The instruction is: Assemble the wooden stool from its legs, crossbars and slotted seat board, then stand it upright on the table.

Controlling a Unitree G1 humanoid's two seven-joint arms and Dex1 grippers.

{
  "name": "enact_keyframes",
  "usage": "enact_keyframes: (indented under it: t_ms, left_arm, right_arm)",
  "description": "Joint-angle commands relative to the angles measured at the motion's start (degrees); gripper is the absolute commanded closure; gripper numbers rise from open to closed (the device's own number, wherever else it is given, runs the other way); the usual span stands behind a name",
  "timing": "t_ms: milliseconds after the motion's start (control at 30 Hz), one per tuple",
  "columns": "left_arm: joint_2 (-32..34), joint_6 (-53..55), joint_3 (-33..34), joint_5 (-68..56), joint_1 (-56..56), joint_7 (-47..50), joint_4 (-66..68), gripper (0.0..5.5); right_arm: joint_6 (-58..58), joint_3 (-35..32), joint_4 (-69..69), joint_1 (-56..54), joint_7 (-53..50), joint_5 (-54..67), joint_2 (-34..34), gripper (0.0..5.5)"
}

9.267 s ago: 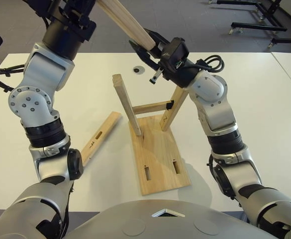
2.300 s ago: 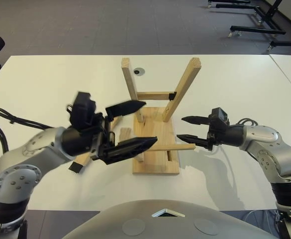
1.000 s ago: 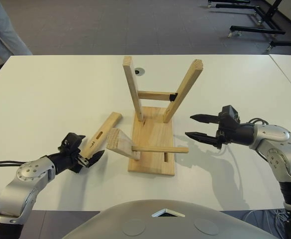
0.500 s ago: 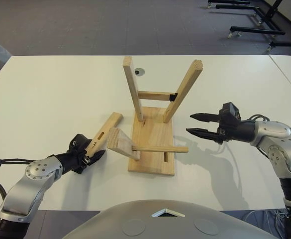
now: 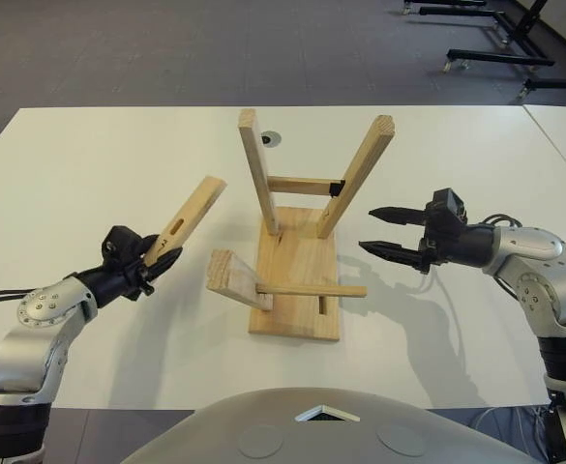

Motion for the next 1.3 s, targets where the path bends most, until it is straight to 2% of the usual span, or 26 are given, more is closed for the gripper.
enact_keyframes:
  t_ms: [33, 67, 133, 200, 300, 367, 500, 733, 1100, 1167, 1300]
  left_arm:
    - [-0.43, -2.15, 7.86, -8.38, -6.7, -1.9, -3.1, 3.41]
    - [-0.25, -1.84, 9.28, -12.86, -11.44, -2.7, -4.4, 3.41]
    - [-0.31, -0.46, 8.08, -21.57, -22.26, -5.74, -6.77, 3.41]
    - [-2.64, 1.98, 3.08, -28.02, -31.59, -8.26, -7.99, 3.41]
    - [-6.06, 5.02, -2.95, -33.96, -36.74, -11.52, -8.07, 3.41]
    - [-7.55, 7.03, -4.93, -37.32, -37.25, -13.14, -7.53, 3.41]
    - [-9.1, 7.92, -8.38, -35.52, -37.04, -16.49, -2.74, 3.41]
    - [-9.67, 6.81, -9.13, -31.78, -36.62, -19.45, -0.06, 3.41]
    - [-9.86, 8.43, -10.83, -30.27, -35.58, -20.04, -1.77, 3.41]
    - [-9.43, 8.69, -10.63, -30.13, -35.43, -20.04, -1.69, 3.41]
    - [-9.29, 9.59, -10.39, -30.46, -35.12, -19.87, -1.73, 3.41]
  right_arm:
    - [2.84, -3.66, -1.47, -3.78, -0.27, 7.16, 2.22, 1.87]
    - [4.07, -4.97, -2.35, -5.24, -0.77, 10.43, 3.14, 1.87]
    - [6.53, -7.22, -3.77, -8.45, -2.58, 16.81, 5.25, 1.87]
    - [8.25, -8.06, -5.05, -11.88, -4.82, 22.85, 8.21, 1.87]
    - [8.98, -6.62, -5.81, -16.96, -7.52, 28.09, 13.41, 1.87]
    - [8.53, -5.7, -5.91, -19.26, -9.19, 29.55, 16.57, 1.87]
    - [7.14, -4.29, -7.19, -20.87, -9.7, 29.98, 20.5, 1.87]
    - [8.31, -6.26, -8.23, -23.63, -13.57, 36.89, 22.78, 1.87]
    - [6.93, -3.57, -7.89, -26.41, -16.5, 34.58, 25.29, 1.87]
    - [6.79, -3.36, -8.05, -26.47, -16.54, 34.24, 25.47, 2.08]
    - [6.62, -3.95, -7.59, -27.13, -16.76, 34.73, 25.64, 3.0]
